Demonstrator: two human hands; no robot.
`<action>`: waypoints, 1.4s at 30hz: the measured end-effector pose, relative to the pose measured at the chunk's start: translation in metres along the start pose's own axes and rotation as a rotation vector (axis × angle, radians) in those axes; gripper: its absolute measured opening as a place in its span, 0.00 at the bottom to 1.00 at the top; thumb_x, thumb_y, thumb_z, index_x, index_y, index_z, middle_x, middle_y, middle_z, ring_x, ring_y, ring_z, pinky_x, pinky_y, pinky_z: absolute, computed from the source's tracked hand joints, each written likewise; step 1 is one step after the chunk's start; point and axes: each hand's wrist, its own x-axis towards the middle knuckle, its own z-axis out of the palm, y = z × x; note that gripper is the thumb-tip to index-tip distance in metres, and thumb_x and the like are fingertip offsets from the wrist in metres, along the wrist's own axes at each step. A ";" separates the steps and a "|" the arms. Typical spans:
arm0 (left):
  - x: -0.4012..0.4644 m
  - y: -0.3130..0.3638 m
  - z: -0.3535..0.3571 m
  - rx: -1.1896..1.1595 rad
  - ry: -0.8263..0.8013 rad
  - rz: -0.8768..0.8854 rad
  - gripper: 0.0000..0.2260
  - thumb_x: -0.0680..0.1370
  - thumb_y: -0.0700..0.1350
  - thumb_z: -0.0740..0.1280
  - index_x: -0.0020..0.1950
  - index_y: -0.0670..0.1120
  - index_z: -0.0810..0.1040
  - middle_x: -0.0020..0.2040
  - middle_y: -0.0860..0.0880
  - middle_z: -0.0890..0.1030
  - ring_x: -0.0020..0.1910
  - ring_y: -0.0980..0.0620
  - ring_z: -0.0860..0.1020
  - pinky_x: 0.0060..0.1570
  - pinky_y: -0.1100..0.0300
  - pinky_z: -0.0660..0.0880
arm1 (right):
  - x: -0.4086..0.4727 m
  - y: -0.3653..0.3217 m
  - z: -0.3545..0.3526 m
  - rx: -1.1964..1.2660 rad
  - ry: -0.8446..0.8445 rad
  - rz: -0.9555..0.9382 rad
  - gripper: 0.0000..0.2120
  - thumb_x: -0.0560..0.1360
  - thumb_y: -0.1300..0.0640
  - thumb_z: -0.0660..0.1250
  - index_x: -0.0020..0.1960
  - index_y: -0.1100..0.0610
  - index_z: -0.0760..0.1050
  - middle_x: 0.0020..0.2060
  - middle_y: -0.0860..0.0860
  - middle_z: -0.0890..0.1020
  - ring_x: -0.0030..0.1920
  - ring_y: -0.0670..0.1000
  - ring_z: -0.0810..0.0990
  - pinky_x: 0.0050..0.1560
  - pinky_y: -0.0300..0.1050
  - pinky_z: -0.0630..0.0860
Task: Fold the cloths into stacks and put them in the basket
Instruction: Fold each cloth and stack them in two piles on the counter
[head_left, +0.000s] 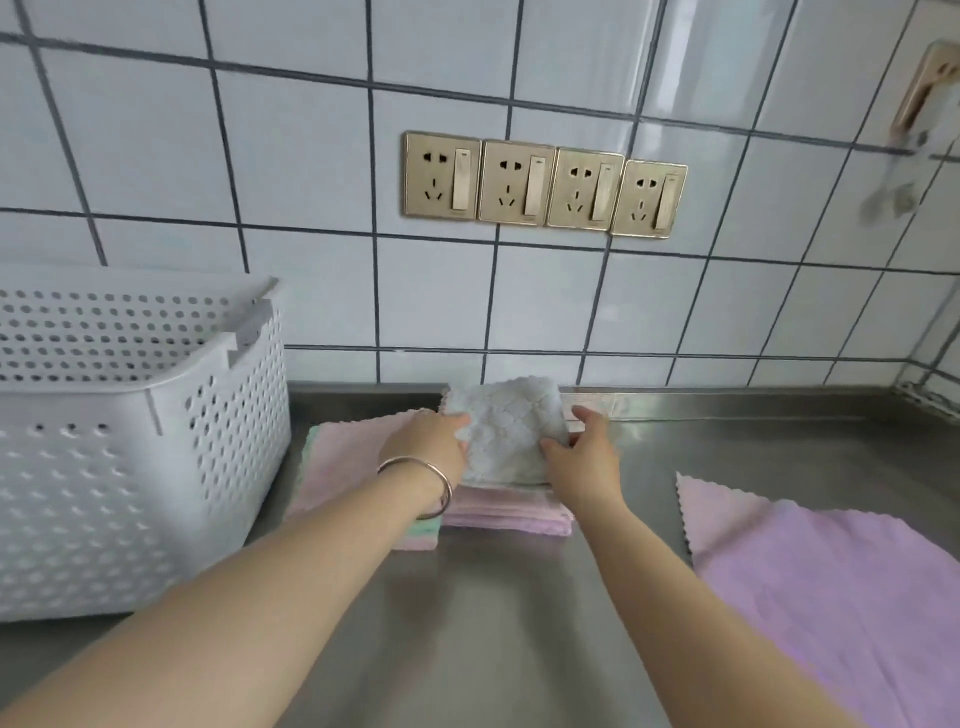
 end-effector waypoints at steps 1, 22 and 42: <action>0.004 0.000 0.006 0.046 -0.007 0.002 0.16 0.79 0.45 0.56 0.66 0.53 0.71 0.63 0.44 0.72 0.57 0.43 0.74 0.54 0.54 0.73 | 0.004 0.007 0.003 -0.011 0.002 0.010 0.24 0.76 0.62 0.61 0.71 0.55 0.60 0.36 0.43 0.71 0.43 0.51 0.75 0.42 0.48 0.77; -0.045 0.064 0.018 0.137 0.176 0.418 0.16 0.76 0.42 0.62 0.63 0.53 0.74 0.61 0.48 0.72 0.61 0.46 0.71 0.55 0.53 0.70 | -0.049 0.055 -0.114 -0.451 0.085 -0.238 0.07 0.74 0.59 0.67 0.50 0.55 0.80 0.42 0.47 0.80 0.42 0.47 0.76 0.44 0.38 0.70; -0.146 0.174 0.112 0.276 -0.226 0.699 0.14 0.81 0.49 0.56 0.62 0.53 0.76 0.61 0.52 0.77 0.61 0.48 0.75 0.56 0.56 0.71 | -0.142 0.143 -0.214 -0.802 -0.132 -0.172 0.22 0.74 0.37 0.59 0.61 0.49 0.74 0.60 0.45 0.76 0.60 0.49 0.73 0.59 0.44 0.69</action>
